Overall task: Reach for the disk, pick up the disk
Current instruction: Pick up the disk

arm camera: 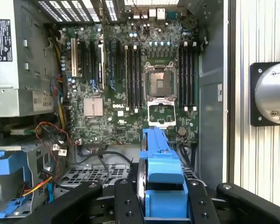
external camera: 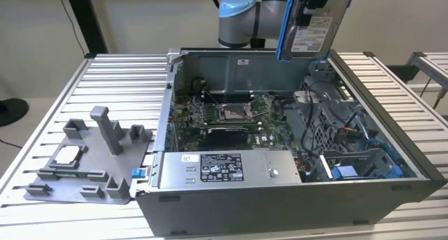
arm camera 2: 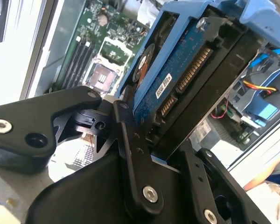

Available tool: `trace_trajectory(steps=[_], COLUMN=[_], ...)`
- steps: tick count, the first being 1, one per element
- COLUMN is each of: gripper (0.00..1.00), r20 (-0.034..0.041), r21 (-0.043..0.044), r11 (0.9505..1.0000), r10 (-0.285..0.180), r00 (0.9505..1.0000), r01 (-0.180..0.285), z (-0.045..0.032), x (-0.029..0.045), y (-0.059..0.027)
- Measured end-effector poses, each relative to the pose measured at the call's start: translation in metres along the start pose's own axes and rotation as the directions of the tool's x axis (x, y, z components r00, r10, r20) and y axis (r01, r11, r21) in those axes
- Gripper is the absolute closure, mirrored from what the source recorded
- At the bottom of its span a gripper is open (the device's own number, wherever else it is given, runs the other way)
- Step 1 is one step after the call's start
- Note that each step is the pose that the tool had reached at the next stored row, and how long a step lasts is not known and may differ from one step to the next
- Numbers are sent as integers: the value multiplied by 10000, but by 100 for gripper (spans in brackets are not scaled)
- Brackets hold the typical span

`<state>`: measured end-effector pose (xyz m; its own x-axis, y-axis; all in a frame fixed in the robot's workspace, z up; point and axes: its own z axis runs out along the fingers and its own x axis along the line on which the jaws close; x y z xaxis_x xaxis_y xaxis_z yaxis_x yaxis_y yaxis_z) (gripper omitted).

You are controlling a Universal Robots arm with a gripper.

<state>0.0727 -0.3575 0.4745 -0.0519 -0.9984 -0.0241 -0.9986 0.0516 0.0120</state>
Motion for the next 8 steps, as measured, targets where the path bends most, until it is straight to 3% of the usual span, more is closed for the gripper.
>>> trace_trajectory(steps=[8], gripper=[100], r20=[-1], r21=[1], r11=[10000], r10=[1], r00=[10000], r01=[-1], z=[0], x=[0], y=[-5])
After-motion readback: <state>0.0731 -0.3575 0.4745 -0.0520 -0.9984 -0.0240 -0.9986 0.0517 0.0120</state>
